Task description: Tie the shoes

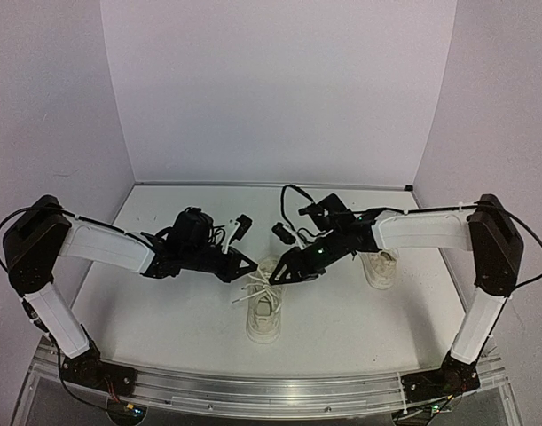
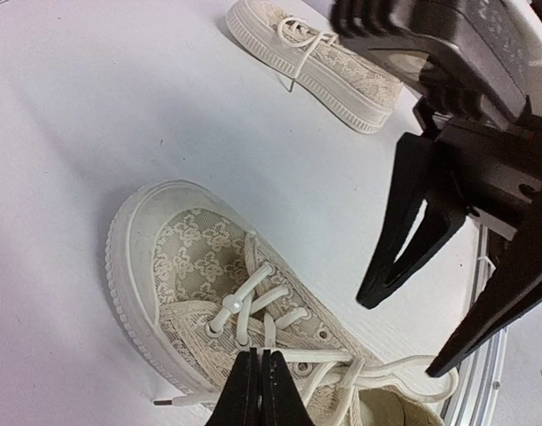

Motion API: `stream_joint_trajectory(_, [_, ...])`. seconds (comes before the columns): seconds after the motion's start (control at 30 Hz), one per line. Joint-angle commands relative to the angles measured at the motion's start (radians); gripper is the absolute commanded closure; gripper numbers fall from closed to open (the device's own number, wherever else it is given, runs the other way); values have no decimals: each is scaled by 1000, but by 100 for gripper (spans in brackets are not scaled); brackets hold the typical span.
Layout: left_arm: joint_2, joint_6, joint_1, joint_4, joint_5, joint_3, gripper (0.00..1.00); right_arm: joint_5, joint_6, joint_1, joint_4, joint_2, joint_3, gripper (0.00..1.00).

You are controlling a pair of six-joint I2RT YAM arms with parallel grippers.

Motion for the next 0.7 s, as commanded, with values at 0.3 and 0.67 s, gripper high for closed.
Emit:
stream_joint_trajectory(0.3, [-14, -22, 5, 70, -10, 16, 100, 81, 123, 85, 32, -78, -94, 46])
stream_joint_trajectory(0.67, [-46, -3, 5, 40, -47, 9, 100, 190, 95, 104, -21, -66, -119, 86])
